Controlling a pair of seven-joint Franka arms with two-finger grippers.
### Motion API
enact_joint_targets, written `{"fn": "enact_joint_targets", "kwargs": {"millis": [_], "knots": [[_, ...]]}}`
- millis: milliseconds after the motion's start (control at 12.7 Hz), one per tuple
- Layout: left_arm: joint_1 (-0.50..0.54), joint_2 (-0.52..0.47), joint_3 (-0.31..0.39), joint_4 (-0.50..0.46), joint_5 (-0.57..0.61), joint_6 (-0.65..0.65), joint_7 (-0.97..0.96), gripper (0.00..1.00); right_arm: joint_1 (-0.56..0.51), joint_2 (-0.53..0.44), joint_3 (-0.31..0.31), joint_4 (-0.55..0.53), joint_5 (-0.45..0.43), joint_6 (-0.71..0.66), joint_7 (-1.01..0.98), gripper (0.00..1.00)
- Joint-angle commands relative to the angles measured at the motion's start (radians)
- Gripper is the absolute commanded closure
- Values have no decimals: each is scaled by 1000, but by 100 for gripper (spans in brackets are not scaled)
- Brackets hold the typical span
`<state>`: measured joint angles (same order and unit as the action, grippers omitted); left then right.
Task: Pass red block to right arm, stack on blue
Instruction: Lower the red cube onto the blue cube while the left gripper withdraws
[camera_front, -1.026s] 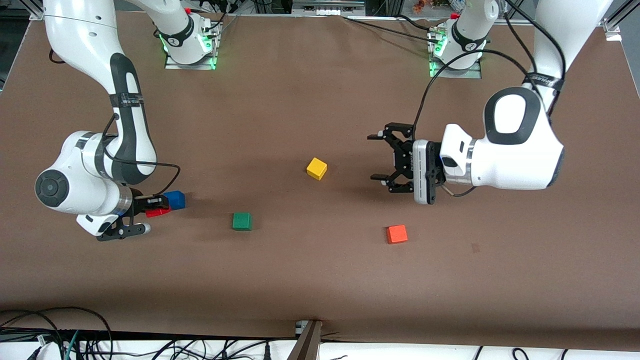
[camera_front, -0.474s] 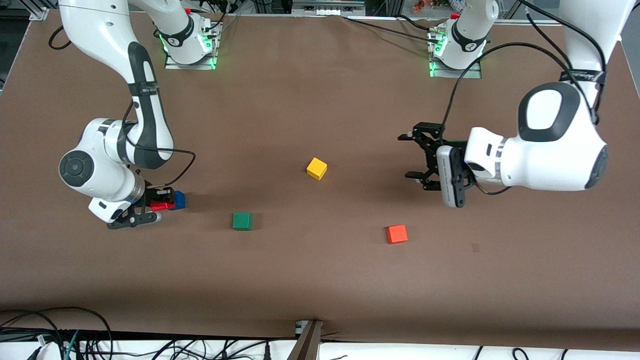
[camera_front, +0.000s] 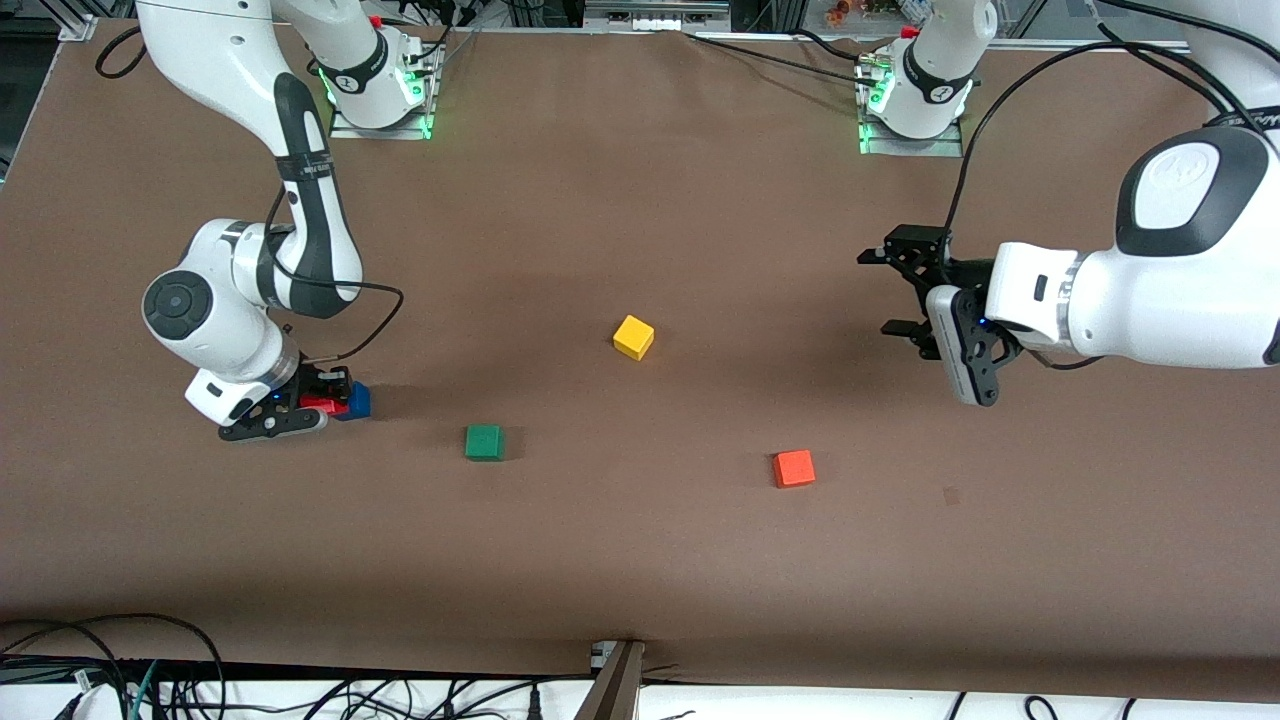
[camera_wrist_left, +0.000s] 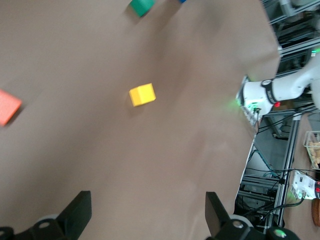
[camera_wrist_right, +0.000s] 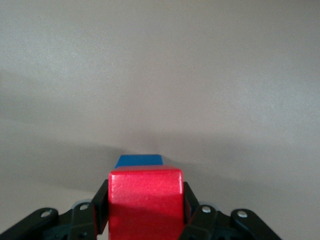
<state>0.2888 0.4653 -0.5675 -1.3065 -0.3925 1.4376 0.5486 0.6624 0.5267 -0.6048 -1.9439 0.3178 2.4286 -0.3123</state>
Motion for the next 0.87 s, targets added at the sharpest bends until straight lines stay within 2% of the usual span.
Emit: {"fn": "enact_joint_targets", "kwargs": {"millis": [0, 237, 553, 789], "knots": [[15, -19, 1, 64, 102, -122, -178, 0, 31, -54, -13, -78, -19, 65, 16, 76], [16, -71, 3, 93, 194, -160, -346, 0, 31, -62, -12, -89, -19, 70, 16, 76], [16, -123, 8, 98, 427, -141, -505, 0, 60, -74, -13, -112, -19, 75, 64, 76], [16, -155, 5, 98, 560, -137, -530, 0, 63, -74, -12, -153, -19, 154, 61, 76]]}}
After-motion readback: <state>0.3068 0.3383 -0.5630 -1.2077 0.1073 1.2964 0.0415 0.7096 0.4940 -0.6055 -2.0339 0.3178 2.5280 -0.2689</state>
